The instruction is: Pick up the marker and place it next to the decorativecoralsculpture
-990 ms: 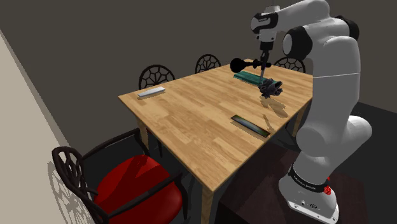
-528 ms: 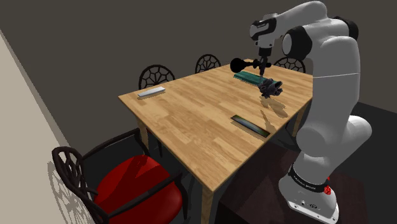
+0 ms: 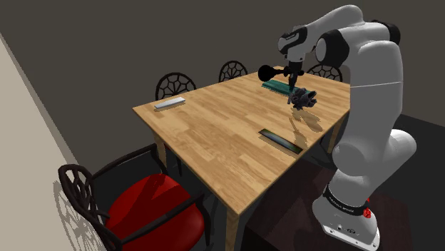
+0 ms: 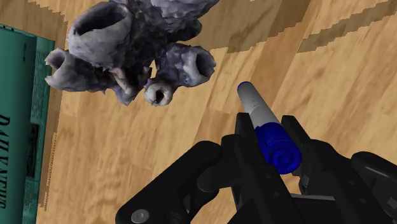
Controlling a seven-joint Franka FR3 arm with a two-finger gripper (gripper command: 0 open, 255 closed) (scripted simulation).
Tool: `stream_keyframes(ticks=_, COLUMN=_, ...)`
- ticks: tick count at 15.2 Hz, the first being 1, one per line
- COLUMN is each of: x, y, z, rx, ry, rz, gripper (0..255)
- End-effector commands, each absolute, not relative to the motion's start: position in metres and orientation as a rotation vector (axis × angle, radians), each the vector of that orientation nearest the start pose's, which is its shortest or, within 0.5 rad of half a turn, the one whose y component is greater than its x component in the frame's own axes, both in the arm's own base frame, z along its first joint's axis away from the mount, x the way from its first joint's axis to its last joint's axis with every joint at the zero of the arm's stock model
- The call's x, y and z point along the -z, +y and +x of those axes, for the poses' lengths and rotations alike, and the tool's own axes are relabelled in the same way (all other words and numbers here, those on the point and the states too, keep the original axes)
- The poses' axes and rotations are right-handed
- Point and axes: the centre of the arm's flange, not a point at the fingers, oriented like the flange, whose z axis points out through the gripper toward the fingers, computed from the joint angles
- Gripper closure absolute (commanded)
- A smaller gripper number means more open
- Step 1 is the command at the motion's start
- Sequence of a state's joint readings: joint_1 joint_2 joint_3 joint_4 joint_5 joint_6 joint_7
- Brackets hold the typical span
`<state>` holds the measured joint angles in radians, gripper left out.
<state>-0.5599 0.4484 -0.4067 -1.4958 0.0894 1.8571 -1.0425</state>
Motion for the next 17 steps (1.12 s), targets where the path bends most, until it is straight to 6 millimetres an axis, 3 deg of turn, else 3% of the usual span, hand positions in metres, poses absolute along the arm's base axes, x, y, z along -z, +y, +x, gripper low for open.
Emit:
stream_keyframes(ticks=1, x=-0.414, y=-0.529, z=0.422, rx=-0.159, ry=-0.126, rz=-3.140, gripper=255)
stream_keyframes(ticks=8, x=-0.379, y=-0.528, z=0.422, rx=-0.159, ry=-0.126, rz=-3.140, gripper=255)
stream_keyframes(ticks=16, x=-0.379, y=-0.528, z=0.422, rx=-0.160, ry=-0.126, rz=-3.140, gripper=255)
stream_keyframes(ticks=17, x=-0.379, y=-0.528, z=0.422, rx=-0.160, ry=-0.126, rz=-3.140, gripper=0)
